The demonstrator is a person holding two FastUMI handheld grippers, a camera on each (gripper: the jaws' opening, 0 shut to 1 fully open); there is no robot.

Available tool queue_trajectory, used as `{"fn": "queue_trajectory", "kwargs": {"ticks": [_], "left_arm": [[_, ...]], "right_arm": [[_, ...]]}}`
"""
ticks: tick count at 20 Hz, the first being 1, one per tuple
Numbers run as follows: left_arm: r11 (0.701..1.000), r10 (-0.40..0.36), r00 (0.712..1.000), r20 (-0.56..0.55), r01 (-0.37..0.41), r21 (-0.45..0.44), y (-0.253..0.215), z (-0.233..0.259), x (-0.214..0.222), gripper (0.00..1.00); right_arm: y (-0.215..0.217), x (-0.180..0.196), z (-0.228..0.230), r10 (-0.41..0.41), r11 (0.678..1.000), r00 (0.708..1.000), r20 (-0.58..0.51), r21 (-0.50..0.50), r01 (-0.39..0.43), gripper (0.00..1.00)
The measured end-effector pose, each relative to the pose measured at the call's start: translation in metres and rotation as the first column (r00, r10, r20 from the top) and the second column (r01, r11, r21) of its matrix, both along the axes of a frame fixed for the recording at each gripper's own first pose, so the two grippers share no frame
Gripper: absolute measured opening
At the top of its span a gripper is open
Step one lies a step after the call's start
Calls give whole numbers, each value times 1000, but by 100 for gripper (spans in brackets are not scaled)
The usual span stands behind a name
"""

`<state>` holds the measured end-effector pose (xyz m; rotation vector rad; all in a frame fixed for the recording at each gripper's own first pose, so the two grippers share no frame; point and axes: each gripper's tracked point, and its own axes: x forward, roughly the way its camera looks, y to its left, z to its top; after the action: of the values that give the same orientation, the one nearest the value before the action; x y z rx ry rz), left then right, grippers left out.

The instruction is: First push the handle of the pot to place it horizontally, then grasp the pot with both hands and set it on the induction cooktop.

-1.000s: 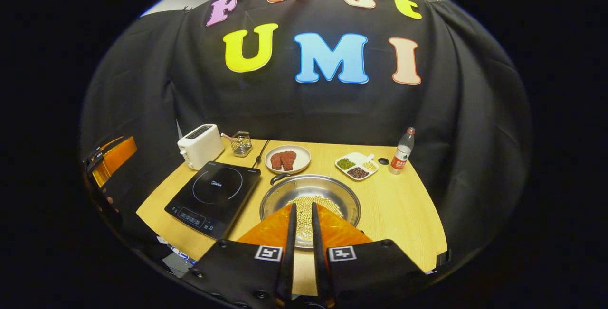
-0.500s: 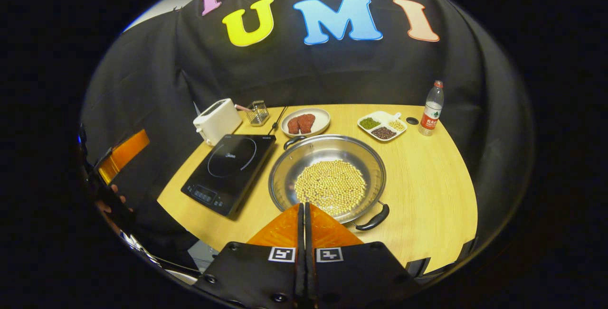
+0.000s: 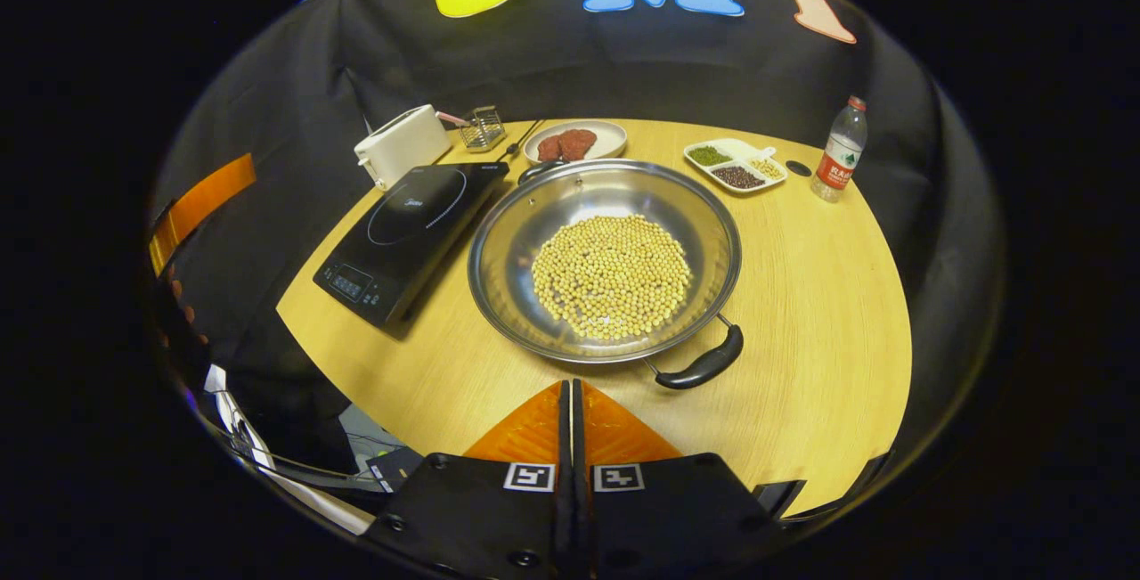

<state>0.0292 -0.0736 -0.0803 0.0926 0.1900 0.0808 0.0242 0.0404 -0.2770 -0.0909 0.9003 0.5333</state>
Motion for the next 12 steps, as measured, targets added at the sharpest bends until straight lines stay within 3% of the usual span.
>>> {"fn": "queue_trajectory", "kwargs": {"ticks": [2, 11, 12], "left_arm": [[1000, 7, 1000, -7, -7, 8, -5, 1, 1, 82], [998, 56, 996, -65, -55, 8, -14, -10, -4, 85], [998, 66, 995, -70, -66, 1, -13, -12, -4, 82]], "right_arm": [[-4, 0, -15, 9, 1000, 999, -39, -12, -9, 2], [-14, 25, -46, 9, 998, 995, -96, -53, -14, 2], [-15, 27, -48, 5, 999, 995, -100, -53, -11, 2]]}}
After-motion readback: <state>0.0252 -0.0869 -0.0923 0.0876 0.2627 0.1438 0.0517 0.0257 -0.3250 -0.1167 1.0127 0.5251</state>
